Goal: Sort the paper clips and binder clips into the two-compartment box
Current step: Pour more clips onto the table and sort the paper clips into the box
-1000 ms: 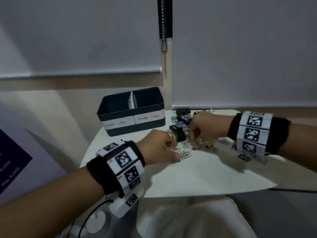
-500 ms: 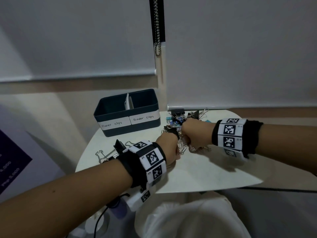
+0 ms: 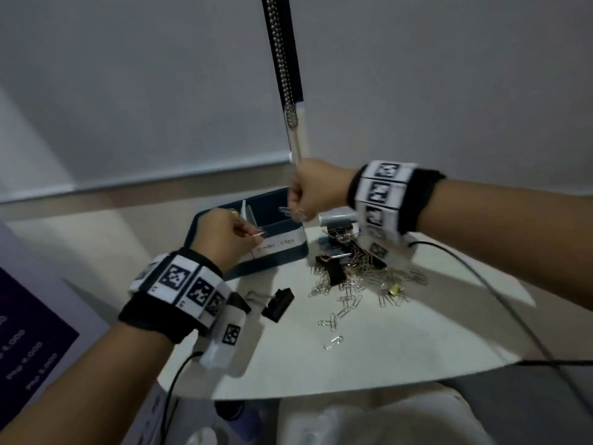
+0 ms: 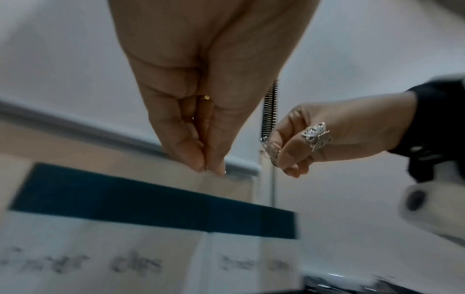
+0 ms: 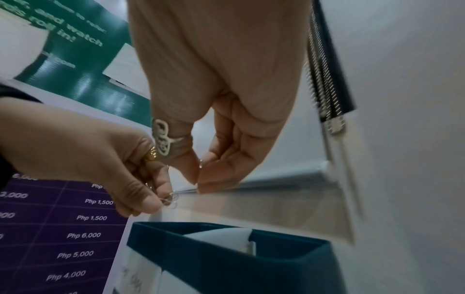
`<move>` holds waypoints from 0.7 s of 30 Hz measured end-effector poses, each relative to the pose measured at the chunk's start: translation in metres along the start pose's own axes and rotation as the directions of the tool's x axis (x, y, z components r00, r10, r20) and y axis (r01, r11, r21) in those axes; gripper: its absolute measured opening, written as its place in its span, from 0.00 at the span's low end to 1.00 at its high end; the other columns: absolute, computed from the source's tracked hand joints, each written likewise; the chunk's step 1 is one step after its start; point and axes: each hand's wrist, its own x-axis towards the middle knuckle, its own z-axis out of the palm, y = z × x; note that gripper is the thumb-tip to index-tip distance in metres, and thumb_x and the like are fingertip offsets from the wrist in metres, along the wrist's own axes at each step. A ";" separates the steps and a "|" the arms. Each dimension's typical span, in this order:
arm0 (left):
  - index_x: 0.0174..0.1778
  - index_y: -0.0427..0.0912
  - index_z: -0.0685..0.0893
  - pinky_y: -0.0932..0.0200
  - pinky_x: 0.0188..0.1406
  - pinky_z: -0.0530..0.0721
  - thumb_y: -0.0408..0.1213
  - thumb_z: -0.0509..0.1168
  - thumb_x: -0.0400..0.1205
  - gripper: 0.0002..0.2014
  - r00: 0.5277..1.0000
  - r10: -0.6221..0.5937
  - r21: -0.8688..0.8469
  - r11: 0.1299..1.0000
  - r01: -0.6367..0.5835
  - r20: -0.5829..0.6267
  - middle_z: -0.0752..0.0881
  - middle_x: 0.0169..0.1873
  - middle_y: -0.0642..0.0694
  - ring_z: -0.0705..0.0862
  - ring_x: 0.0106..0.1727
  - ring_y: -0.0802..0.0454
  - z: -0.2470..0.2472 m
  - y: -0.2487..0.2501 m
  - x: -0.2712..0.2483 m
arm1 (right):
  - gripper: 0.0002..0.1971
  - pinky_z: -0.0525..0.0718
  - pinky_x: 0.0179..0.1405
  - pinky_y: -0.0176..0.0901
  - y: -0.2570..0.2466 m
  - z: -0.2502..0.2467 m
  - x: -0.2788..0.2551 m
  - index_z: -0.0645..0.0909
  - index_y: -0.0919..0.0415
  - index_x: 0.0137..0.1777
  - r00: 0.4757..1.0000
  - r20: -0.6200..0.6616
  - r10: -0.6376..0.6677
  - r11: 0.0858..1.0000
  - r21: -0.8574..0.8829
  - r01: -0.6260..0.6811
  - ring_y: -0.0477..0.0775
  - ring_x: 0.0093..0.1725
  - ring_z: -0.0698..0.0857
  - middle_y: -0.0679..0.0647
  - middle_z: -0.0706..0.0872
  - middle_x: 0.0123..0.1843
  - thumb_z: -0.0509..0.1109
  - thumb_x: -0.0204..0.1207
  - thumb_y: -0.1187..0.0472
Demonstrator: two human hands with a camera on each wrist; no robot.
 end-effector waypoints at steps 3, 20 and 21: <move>0.40 0.35 0.90 0.60 0.44 0.81 0.34 0.74 0.73 0.05 0.982 -0.117 0.070 0.989 0.128 -0.145 0.90 0.40 0.39 0.83 0.38 0.51 -0.018 -0.020 0.026 | 0.09 0.89 0.50 0.43 -0.029 0.013 0.047 0.88 0.70 0.46 0.997 -0.070 -0.042 0.999 -0.007 0.042 0.53 0.43 0.90 0.60 0.92 0.45 0.75 0.70 0.64; 0.38 0.40 0.90 0.62 0.42 0.77 0.37 0.66 0.78 0.08 0.969 0.156 0.200 0.973 -0.117 -0.190 0.87 0.35 0.47 0.82 0.38 0.51 0.006 -0.008 0.015 | 0.10 0.81 0.44 0.31 -0.005 0.012 0.019 0.88 0.63 0.52 0.996 -0.023 -0.086 0.985 -0.154 0.081 0.46 0.43 0.85 0.52 0.90 0.49 0.72 0.75 0.59; 0.31 0.41 0.86 0.61 0.40 0.78 0.36 0.65 0.78 0.11 0.969 0.188 0.202 0.967 -0.155 -0.158 0.84 0.30 0.48 0.80 0.35 0.51 0.013 0.003 0.008 | 0.08 0.77 0.39 0.27 0.004 0.007 0.004 0.89 0.63 0.49 0.996 -0.039 -0.077 0.983 -0.170 0.070 0.44 0.37 0.82 0.52 0.89 0.45 0.72 0.74 0.61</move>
